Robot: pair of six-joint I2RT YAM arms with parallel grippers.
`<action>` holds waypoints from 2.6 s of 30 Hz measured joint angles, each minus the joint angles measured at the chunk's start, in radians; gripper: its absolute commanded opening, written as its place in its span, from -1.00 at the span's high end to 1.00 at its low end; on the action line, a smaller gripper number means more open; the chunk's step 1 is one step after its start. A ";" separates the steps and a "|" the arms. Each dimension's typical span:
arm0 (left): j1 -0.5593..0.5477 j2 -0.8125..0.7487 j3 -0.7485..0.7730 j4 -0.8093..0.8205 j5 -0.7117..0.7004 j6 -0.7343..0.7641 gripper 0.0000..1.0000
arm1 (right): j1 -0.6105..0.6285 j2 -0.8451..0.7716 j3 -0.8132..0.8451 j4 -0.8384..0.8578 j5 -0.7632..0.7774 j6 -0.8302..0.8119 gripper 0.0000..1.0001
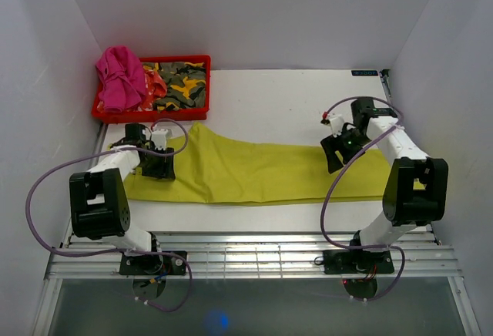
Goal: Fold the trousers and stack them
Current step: Fold the trousers
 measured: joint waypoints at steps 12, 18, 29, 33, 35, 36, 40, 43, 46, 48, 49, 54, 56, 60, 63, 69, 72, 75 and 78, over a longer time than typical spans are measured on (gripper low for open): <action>0.298 0.093 0.077 0.049 -0.005 0.024 -0.23 | -0.454 -0.047 0.037 -0.096 -0.008 -0.138 -0.48; 0.305 0.096 0.087 0.039 -0.034 0.039 -0.24 | -0.588 -0.032 0.036 -0.088 -0.019 -0.140 -0.48; 0.305 0.104 0.108 -0.004 -0.033 0.042 -0.43 | -0.708 0.010 -0.087 0.042 0.020 -0.115 -0.54; 0.306 0.097 0.108 -0.017 -0.032 0.049 -0.50 | -0.713 0.052 -0.146 0.108 0.044 -0.110 -0.53; 0.306 0.095 0.108 -0.024 -0.032 0.050 -0.51 | -0.713 0.082 -0.167 0.124 0.049 -0.109 -0.46; 0.306 0.094 0.108 -0.027 -0.032 0.053 -0.53 | -0.713 0.083 -0.164 0.126 0.045 -0.104 -0.38; 0.307 0.091 0.108 -0.039 -0.033 0.058 -0.55 | -0.717 0.086 -0.169 0.143 0.023 -0.091 -0.10; 0.308 0.085 0.109 -0.054 -0.032 0.061 -0.57 | -0.720 0.092 -0.177 0.145 -0.021 -0.082 0.39; 0.312 0.078 0.113 -0.069 -0.025 0.064 -0.58 | -0.718 0.105 -0.185 0.130 -0.083 -0.073 0.84; 0.312 0.071 0.119 -0.081 -0.018 0.064 -0.58 | -0.719 0.111 -0.184 0.118 -0.101 -0.068 0.84; 0.312 0.065 0.121 -0.086 -0.014 0.064 -0.61 | -0.721 0.111 -0.182 0.113 -0.106 -0.066 0.84; 0.312 0.010 0.129 -0.103 0.027 0.075 -0.96 | -0.763 0.108 -0.076 0.019 -0.133 -0.081 0.84; 0.312 -0.019 0.136 -0.108 0.050 0.080 -0.96 | -0.795 0.106 -0.003 -0.023 -0.142 -0.100 0.84; 0.312 -0.067 0.147 -0.111 0.095 0.095 -0.96 | -0.869 0.106 0.133 -0.114 -0.149 -0.146 0.84; 0.312 -0.085 0.157 -0.124 0.121 0.113 -0.96 | -0.912 0.106 0.219 -0.183 -0.166 -0.186 0.84; 0.312 -0.100 0.151 -0.138 0.154 0.129 -0.96 | -0.884 0.071 0.242 -0.333 -0.320 -0.225 0.84; 0.312 -0.099 0.121 -0.139 0.145 0.130 -0.96 | -0.794 0.022 0.225 -0.339 -0.407 -0.231 0.84; 0.312 -0.089 0.091 -0.140 0.114 0.127 -0.96 | -0.621 -0.039 0.188 -0.309 -0.502 -0.197 0.84; 0.312 -0.077 0.077 -0.139 0.090 0.123 -0.96 | -0.427 -0.087 0.151 -0.229 -0.573 -0.101 0.84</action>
